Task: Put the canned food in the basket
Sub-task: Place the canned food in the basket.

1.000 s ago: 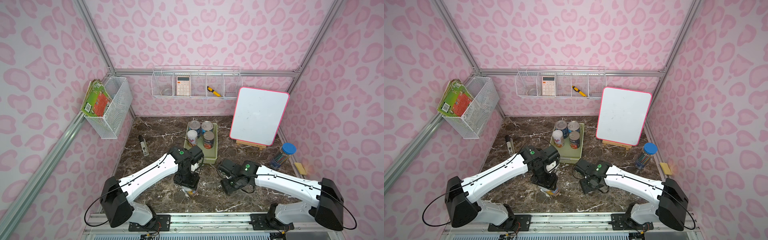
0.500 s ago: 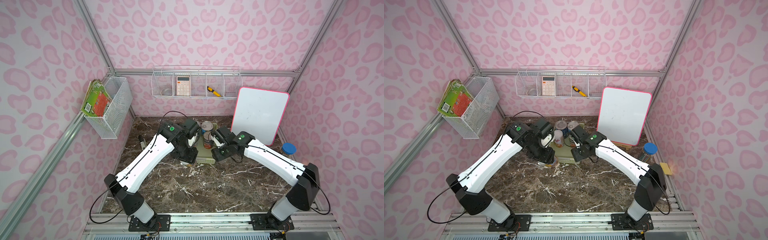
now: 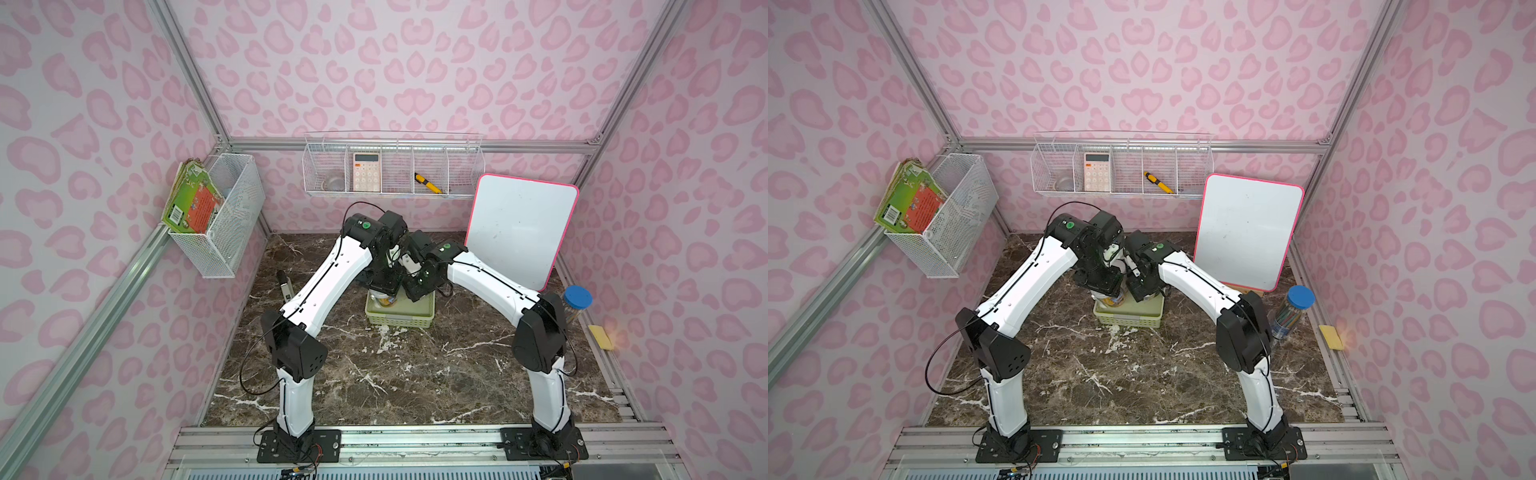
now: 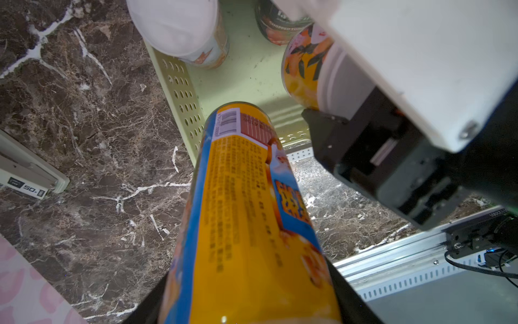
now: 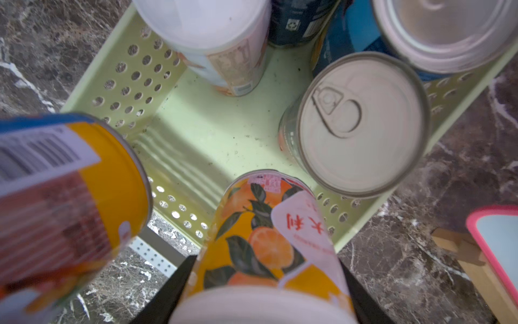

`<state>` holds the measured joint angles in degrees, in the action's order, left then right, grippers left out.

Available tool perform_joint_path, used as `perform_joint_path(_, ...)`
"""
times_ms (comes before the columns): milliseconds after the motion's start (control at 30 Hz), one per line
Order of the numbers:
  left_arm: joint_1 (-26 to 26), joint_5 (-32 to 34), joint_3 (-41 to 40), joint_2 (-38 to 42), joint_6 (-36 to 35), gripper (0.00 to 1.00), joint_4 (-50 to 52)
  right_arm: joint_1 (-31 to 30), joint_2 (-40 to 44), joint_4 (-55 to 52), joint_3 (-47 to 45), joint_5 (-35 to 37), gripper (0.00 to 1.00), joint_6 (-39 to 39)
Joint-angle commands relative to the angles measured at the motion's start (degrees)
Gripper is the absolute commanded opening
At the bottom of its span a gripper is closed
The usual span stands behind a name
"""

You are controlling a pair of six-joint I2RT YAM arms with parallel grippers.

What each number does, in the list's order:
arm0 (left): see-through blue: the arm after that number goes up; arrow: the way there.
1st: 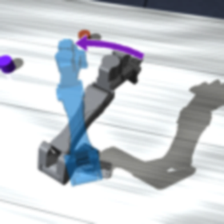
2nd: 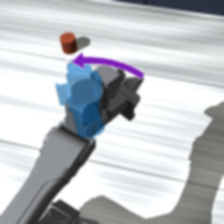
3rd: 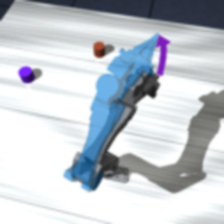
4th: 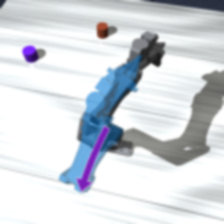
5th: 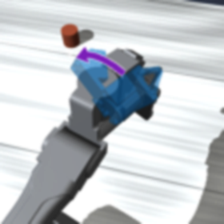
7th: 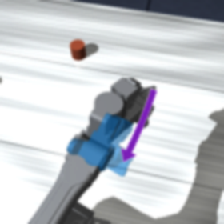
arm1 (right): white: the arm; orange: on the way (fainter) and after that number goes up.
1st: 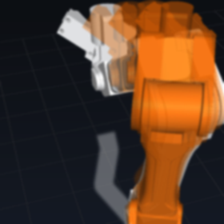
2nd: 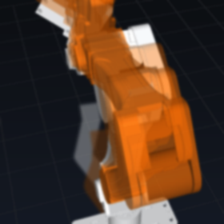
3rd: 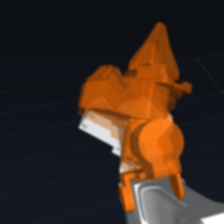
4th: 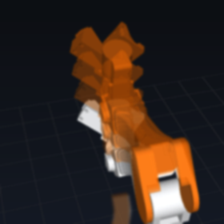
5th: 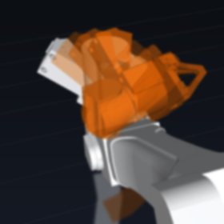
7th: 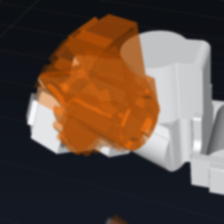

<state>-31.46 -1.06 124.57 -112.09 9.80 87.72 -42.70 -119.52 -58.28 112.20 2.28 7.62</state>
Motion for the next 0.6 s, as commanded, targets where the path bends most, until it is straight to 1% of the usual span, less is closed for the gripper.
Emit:
perform_joint_path(0, 0.82, -0.06, 0.62, -1.02, -1.62, 0.0, -0.66, 0.31, -0.65, -1.66, 0.47, -0.44, 0.55, -1.33)
perform_joint_path(200, 1.5, -1.6, -0.46, -4.2, -2.03, 0.0, -1.5, 0.42, -2.02, -2.56, 0.27, -0.76, 0.55, -1.89)
perform_joint_path(267, 1.62, -0.3, -1.56, -4.7, -1.96, 0.0, -2.6, 0.51, -2.52, -2.79, 0.2, -0.73, 0.56, -2.04)
perform_joint_path(433, 2.02, 0.62, -5.41, -5.06, -1.92, 0.0, -6.9, 0.51, -4.1, -2.57, 0.01, -1.04, 0.56, -2.34)
perform_joint_path(567, 2.22, -0.2, -7.14, -5.93, -2.23, 0.0, -8.07, 0.51, -5.75, -2.36, 0.36, -1.66, 0.57, -2.6)
